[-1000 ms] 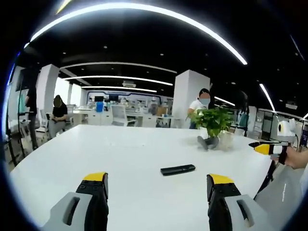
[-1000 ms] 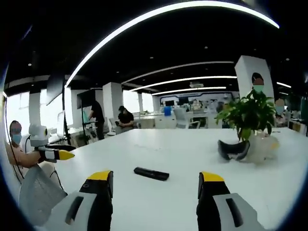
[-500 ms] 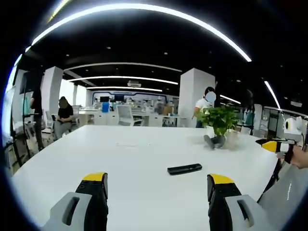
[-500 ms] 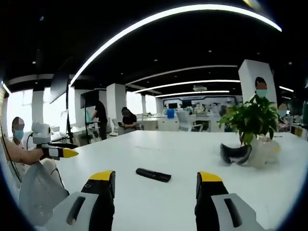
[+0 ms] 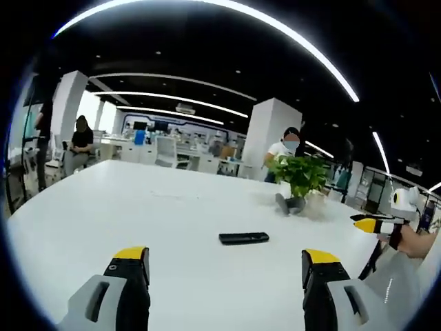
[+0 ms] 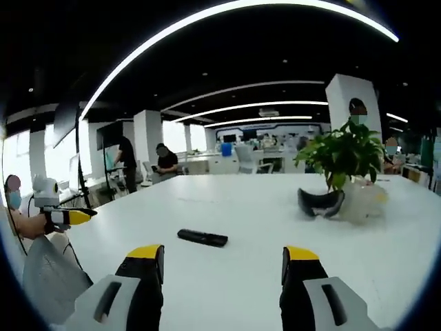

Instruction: Press the specified remote control buttons in sequence, fully releasing each button before pressing the next.

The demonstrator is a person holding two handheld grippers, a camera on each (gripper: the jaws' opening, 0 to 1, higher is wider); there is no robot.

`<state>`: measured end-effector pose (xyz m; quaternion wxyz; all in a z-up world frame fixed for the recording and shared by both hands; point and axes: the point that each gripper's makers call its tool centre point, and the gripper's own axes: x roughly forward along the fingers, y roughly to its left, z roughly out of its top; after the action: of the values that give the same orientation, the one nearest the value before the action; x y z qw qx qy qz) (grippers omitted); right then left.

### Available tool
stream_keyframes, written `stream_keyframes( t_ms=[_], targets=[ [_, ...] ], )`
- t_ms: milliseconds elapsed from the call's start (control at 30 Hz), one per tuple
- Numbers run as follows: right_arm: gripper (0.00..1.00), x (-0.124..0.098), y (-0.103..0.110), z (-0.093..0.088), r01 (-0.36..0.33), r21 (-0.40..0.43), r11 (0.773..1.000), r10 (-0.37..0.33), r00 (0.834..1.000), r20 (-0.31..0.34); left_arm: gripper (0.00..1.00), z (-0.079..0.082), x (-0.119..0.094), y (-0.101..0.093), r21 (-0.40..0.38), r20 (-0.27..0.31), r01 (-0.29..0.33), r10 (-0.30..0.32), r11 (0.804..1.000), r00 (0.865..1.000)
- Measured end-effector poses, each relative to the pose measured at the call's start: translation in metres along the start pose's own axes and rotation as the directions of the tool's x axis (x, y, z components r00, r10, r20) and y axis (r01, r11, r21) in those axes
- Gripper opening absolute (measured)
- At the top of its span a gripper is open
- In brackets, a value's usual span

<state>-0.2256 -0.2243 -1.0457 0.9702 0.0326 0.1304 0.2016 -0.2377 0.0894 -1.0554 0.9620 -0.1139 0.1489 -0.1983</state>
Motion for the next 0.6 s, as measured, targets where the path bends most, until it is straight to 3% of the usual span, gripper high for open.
stream_keyframes(
  t_ms=[67,133,233,300,433,533,600],
  targets=[
    [0.69,-0.002,-0.005,0.002,0.029,0.007,1.000,-0.029,1.000,0.010,0.98,0.000,0.000,0.006,-0.035,-0.009,-0.005,0.005,0.999,1.000],
    [0.68,-0.003,-0.008,0.002,0.055,-0.008,0.998,-0.055,0.998,0.011,0.98,0.000,0.002,0.004,-0.082,-0.009,0.059,-0.060,0.995,0.998],
    [0.67,-0.005,-0.010,0.003,0.091,-0.055,0.994,-0.090,0.996,0.006,0.98,-0.019,0.009,0.018,0.058,-0.143,0.097,-0.088,0.994,0.986],
    [0.66,-0.004,-0.013,0.001,0.108,-0.069,0.992,-0.108,0.994,-0.007,0.98,-0.029,0.014,0.024,0.108,-0.231,0.123,-0.096,0.986,0.968],
    [0.67,-0.002,-0.012,-0.001,0.098,-0.065,0.993,-0.099,0.995,-0.020,0.97,-0.034,0.029,0.019,0.109,-0.300,0.237,-0.196,0.965,0.934],
    [0.66,0.000,-0.011,-0.005,0.102,-0.080,0.992,-0.106,0.993,-0.046,0.97,-0.042,0.043,0.021,0.100,-0.355,0.280,-0.229,0.955,0.906],
    [0.66,-0.001,-0.012,-0.005,0.107,-0.082,0.991,-0.112,0.992,-0.051,0.97,-0.050,0.055,0.018,0.062,-0.400,0.330,-0.279,0.942,0.873]
  ],
)
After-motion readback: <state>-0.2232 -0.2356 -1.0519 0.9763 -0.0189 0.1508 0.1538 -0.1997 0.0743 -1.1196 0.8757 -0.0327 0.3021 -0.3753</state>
